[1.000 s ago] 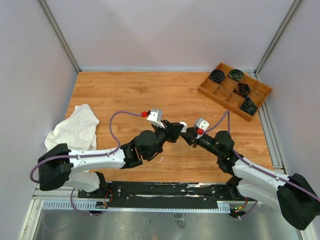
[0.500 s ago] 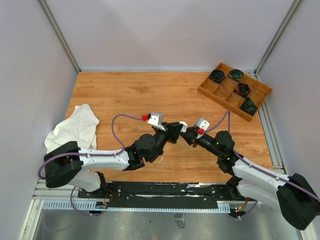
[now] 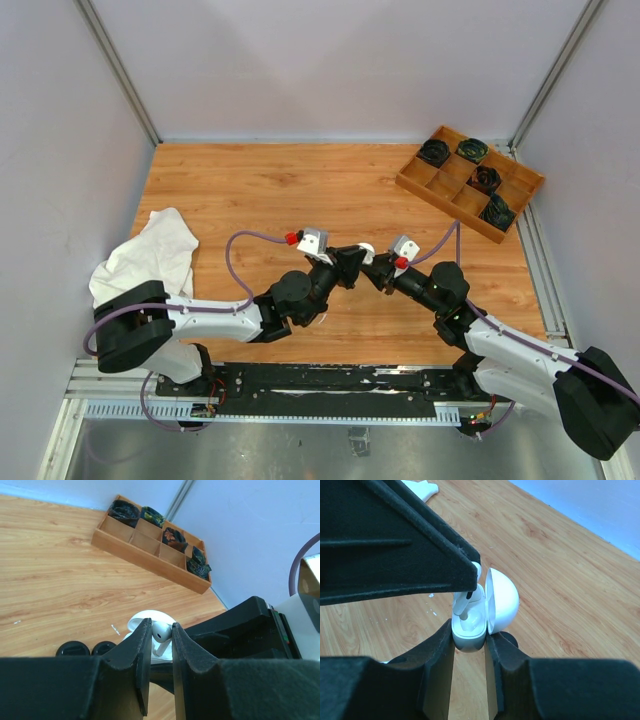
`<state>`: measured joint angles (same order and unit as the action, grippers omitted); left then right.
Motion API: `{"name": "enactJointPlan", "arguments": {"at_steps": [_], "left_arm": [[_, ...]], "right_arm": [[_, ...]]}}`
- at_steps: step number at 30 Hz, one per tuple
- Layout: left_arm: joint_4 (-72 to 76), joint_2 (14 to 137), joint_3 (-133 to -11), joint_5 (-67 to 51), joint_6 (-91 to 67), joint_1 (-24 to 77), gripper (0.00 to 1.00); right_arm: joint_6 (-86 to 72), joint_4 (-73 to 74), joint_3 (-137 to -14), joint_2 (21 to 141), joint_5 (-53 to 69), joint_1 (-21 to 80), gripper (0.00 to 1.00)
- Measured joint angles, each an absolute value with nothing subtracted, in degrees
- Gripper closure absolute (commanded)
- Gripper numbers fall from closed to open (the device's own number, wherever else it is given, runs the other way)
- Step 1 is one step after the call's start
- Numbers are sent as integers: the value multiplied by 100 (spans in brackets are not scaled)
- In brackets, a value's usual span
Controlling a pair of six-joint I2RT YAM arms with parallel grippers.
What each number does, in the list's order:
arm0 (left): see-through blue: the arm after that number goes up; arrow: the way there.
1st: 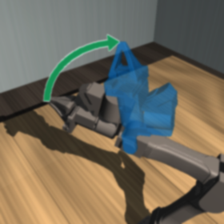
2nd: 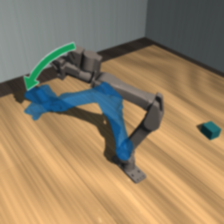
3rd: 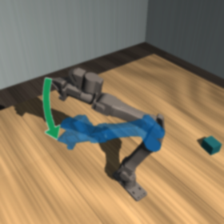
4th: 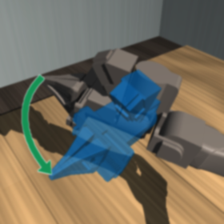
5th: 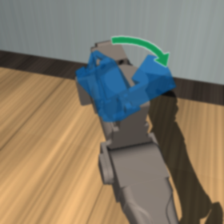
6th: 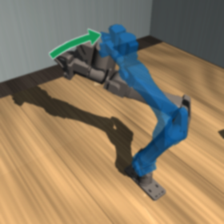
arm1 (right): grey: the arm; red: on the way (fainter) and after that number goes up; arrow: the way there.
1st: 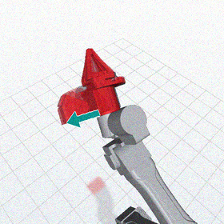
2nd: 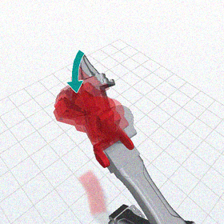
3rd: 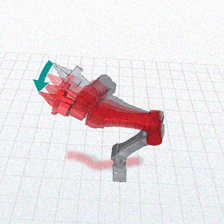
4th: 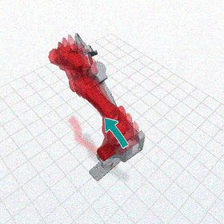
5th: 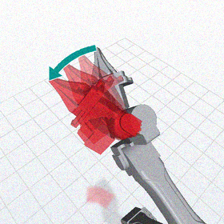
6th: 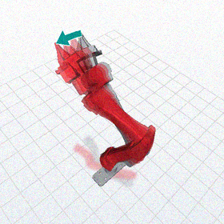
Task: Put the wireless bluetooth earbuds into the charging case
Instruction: Place the earbud in the charging case.
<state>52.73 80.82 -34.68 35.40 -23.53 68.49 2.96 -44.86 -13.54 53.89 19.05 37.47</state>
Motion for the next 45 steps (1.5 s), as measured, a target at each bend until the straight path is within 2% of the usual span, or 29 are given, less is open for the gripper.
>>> {"name": "enactJointPlan", "arguments": {"at_steps": [28,45], "left_arm": [[5721,8158,-3122,3688,-2318,6963,76],[5384,8095,-3118,3476,-2574,7002,64]], "right_arm": [[294,-4512,-1319,5389,1907,3747,99],[296,-4493,-1317,5389,1887,3747,99]]}}
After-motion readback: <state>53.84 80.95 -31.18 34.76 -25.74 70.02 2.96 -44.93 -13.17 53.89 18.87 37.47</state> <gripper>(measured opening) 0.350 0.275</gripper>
